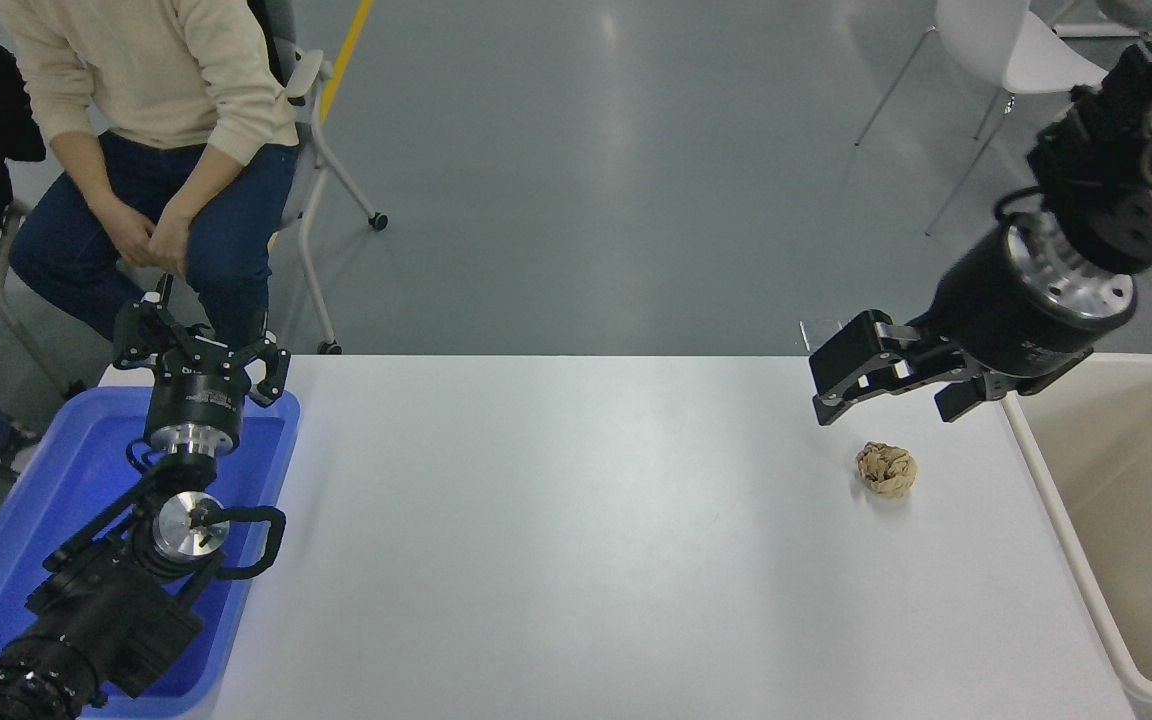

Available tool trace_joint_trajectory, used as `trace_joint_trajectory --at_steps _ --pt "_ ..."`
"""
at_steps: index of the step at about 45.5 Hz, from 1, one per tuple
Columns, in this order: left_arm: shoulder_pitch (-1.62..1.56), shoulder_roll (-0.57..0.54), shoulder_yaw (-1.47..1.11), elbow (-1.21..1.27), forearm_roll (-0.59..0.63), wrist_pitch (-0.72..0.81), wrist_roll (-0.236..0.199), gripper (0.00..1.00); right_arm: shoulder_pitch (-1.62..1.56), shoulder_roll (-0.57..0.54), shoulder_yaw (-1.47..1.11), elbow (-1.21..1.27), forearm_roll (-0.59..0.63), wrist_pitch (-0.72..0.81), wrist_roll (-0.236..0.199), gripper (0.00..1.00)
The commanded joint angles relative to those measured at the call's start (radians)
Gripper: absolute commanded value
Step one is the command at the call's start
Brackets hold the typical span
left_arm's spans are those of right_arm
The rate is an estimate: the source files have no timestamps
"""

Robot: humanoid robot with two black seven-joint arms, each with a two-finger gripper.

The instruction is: Pick up foil plate and place in dustbin

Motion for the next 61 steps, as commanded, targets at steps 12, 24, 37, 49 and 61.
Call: trace_joint_trajectory --at_steps 12,24,37,49,61 --pt "0.0 0.0 0.0 -0.001 0.0 0.0 0.0 0.99 0.068 0.222 -0.005 -0.025 0.148 0.007 0.008 1.0" --pt "-0.001 0.0 0.0 0.001 0.0 0.0 0.0 0.99 0.002 0.084 -0.026 -0.024 0.028 -0.022 0.008 1.0" --pt "0.0 -0.002 0.0 -0.001 0.0 0.0 0.0 0.99 -0.075 -0.056 -0.049 -0.025 -0.081 -0.052 0.008 1.0" --pt "0.0 -0.003 0.0 -0.001 0.001 0.0 0.0 0.99 -0.162 -0.076 -0.043 -0.087 -0.113 -0.064 0.008 1.0" --pt "0.0 -0.002 0.0 -0.001 0.0 0.0 0.0 0.99 -0.167 -0.063 -0.021 -0.09 -0.122 -0.065 0.008 1.0"
